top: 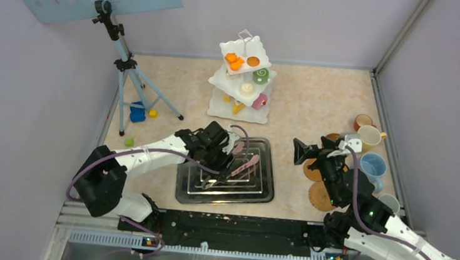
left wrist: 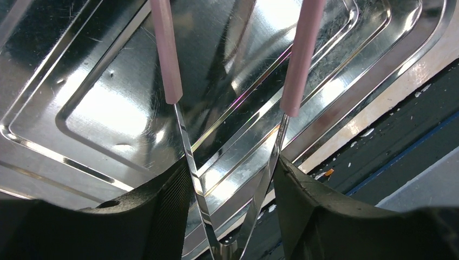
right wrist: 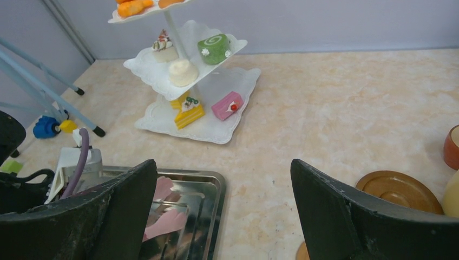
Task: Serve the afternoon tea
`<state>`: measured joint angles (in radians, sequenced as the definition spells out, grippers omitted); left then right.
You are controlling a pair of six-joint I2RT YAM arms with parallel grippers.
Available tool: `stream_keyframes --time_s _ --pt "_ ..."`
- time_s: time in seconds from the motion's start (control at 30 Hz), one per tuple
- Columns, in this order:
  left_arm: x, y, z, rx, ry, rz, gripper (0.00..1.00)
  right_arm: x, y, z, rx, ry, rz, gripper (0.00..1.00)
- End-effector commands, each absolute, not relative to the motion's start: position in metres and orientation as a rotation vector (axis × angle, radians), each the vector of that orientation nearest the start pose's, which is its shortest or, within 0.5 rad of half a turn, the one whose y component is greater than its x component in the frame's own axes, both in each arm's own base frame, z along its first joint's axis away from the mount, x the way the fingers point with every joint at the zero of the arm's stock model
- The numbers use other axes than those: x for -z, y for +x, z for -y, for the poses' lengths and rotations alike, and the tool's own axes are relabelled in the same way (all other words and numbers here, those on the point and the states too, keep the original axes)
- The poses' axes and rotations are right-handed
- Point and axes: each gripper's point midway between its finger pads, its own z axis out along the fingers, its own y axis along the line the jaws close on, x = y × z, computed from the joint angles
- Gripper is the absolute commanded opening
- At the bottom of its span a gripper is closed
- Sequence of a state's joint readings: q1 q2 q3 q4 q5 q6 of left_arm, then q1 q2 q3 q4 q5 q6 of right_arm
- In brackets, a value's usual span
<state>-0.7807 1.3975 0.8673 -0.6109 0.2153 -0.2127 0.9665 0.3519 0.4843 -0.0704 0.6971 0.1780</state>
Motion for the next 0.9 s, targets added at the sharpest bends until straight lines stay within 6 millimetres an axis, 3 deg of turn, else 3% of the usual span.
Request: stream_keyframes --time_s 0.0,0.17,0.37,0.53,0.63,0.87 --pt "-0.064 0.169 0.232 0.556 0.82 -2.683 0.61 -0.29 0.215 -0.13 -0.404 -0.074 -1.523 0.92" --pt "-0.064 0.171 0.234 0.561 0.82 -2.683 0.63 -0.297 0.215 -0.128 -0.389 -0.073 -1.516 0.92" --pt "-0.071 0.171 0.236 0.581 0.817 -2.664 0.74 -0.301 0.214 -0.119 -0.367 -0.041 -1.528 0.93" --pt "-0.085 0.174 0.241 0.612 0.824 -2.622 0.8 -0.297 0.215 -0.111 -0.31 -0.043 -1.55 0.94" --pt "-0.111 0.185 0.25 0.638 0.843 -2.527 0.82 -0.29 0.216 -0.101 -0.241 -0.033 -1.577 0.94" --pt "-0.2 0.228 0.28 0.672 0.88 -2.183 0.94 -0.273 0.222 -0.074 -0.075 0.093 -1.62 0.99"
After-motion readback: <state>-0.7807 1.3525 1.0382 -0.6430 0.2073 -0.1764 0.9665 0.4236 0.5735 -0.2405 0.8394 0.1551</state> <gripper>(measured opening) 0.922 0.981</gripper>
